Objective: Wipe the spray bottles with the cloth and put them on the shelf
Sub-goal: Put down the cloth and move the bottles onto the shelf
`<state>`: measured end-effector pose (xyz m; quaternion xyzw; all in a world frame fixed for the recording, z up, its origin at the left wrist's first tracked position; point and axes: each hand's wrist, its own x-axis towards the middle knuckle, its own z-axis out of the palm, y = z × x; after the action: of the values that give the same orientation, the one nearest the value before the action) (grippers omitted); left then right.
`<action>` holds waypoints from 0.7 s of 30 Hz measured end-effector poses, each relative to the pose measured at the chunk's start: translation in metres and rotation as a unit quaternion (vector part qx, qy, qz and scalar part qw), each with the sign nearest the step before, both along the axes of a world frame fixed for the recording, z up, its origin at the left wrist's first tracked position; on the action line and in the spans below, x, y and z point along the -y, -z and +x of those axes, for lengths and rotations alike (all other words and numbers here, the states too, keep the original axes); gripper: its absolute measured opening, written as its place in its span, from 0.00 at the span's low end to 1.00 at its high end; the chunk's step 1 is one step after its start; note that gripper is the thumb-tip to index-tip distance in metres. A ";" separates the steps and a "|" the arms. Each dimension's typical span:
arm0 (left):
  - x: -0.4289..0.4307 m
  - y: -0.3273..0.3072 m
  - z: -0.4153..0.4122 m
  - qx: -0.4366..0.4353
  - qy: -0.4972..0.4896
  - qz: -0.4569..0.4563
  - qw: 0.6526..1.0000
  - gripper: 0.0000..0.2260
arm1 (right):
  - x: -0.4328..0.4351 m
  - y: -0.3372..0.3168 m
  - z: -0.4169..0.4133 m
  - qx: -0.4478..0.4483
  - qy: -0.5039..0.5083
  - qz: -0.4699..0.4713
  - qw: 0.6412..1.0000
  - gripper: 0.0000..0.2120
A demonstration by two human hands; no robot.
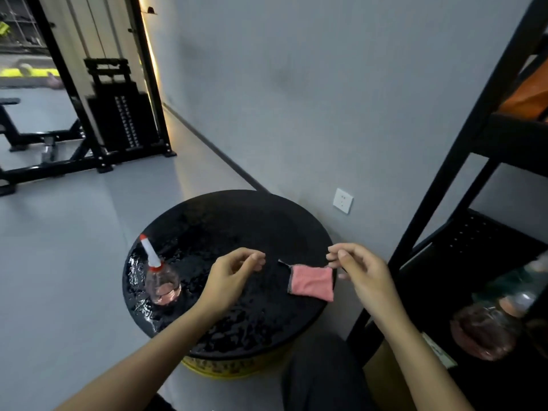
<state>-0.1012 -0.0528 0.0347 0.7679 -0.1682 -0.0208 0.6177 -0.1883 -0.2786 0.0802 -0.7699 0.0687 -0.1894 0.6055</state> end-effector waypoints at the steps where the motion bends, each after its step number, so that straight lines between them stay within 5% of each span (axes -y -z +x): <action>1: -0.011 0.002 0.002 0.001 -0.009 0.004 1.000 0.08 | -0.008 0.001 0.006 -0.002 -0.008 -0.004 1.000 0.09; 21: -0.163 0.069 0.041 -0.056 -0.233 0.002 0.971 0.08 | -0.135 0.054 0.093 -0.076 -0.134 -0.017 0.988 0.09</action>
<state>-0.0598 0.1098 -0.0339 0.7851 0.0505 0.0805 0.6120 -0.0953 -0.1432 0.0262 -0.7942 0.0076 -0.0490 0.6056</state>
